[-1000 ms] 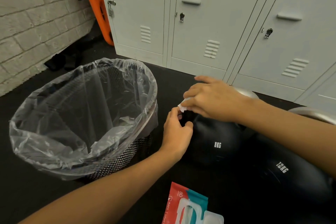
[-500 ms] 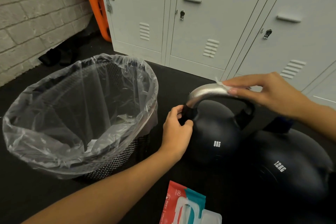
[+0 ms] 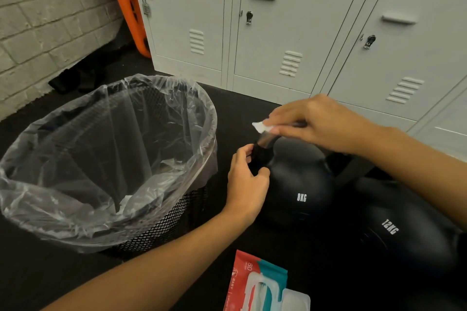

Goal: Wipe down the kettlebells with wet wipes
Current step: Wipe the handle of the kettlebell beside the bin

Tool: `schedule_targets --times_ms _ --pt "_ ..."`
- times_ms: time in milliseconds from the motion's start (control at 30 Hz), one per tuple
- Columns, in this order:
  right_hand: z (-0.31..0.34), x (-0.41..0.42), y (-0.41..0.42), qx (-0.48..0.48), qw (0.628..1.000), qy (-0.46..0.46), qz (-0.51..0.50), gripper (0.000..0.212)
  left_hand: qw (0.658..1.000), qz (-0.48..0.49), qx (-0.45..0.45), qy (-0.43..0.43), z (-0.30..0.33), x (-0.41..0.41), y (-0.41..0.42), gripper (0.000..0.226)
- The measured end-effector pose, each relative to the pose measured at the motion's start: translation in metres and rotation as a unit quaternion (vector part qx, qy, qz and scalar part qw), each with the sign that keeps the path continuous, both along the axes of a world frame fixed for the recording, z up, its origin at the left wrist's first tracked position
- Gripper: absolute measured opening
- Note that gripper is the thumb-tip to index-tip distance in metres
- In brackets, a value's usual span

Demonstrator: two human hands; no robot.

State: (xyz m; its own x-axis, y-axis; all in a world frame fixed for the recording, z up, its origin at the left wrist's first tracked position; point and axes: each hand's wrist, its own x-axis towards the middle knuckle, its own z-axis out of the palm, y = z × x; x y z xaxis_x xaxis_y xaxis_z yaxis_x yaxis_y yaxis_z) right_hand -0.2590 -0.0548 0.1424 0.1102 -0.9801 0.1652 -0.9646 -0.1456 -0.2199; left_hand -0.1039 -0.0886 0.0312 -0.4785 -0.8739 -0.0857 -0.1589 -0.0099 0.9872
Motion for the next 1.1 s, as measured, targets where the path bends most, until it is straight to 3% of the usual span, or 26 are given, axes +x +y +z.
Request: schedule_targets --times_ms 100,167,233,367,433,600,667,767,833,900,1100 --pt "0.002 -0.012 0.009 0.026 0.993 -0.057 -0.096 0.024 0.999 -0.023 -0.026 -0.02 0.0 0.003 0.002 0.051" --pt "-0.003 -0.026 0.021 0.022 0.98 -0.114 -0.164 0.035 0.998 -0.038 -0.048 -0.033 0.0 0.005 0.004 0.057" --pt "-0.008 -0.036 0.034 0.033 0.949 -0.205 -0.237 0.047 0.996 -0.045 -0.061 -0.039 0.0 0.006 0.004 0.06" --pt "-0.024 -0.054 0.053 0.065 0.877 -0.318 -0.356 0.039 0.996 -0.043 -0.065 -0.038 0.0 0.006 0.004 0.06" --pt "-0.037 -0.058 0.058 0.036 0.829 -0.414 -0.375 0.036 0.996 -0.04 -0.068 -0.037 0.0 0.005 0.004 0.059" --pt "-0.06 -0.048 0.079 -0.021 0.66 -0.627 -0.413 0.028 0.996 -0.041 -0.073 -0.045 -0.001 0.004 0.002 0.058" --pt "-0.063 -0.039 0.083 -0.02 0.611 -0.664 -0.432 0.028 0.995 -0.04 -0.073 -0.046 -0.001 0.004 0.002 0.058" --pt "-0.058 -0.022 0.082 -0.063 0.567 -0.686 -0.451 0.029 0.995 -0.036 -0.078 -0.045 0.0 0.002 0.003 0.058" --pt "-0.053 -0.012 0.082 -0.108 0.578 -0.682 -0.436 0.027 0.995 -0.034 -0.077 -0.046 -0.001 0.002 0.003 0.058" --pt "-0.049 -0.004 0.081 -0.135 0.621 -0.645 -0.424 0.029 0.996 -0.03 -0.077 -0.046 -0.002 0.001 0.002 0.058" --pt "-0.049 0.015 0.08 -0.162 0.814 -0.408 -0.381 0.04 0.996 -0.022 -0.079 -0.041 -0.004 0.0 0.002 0.055"
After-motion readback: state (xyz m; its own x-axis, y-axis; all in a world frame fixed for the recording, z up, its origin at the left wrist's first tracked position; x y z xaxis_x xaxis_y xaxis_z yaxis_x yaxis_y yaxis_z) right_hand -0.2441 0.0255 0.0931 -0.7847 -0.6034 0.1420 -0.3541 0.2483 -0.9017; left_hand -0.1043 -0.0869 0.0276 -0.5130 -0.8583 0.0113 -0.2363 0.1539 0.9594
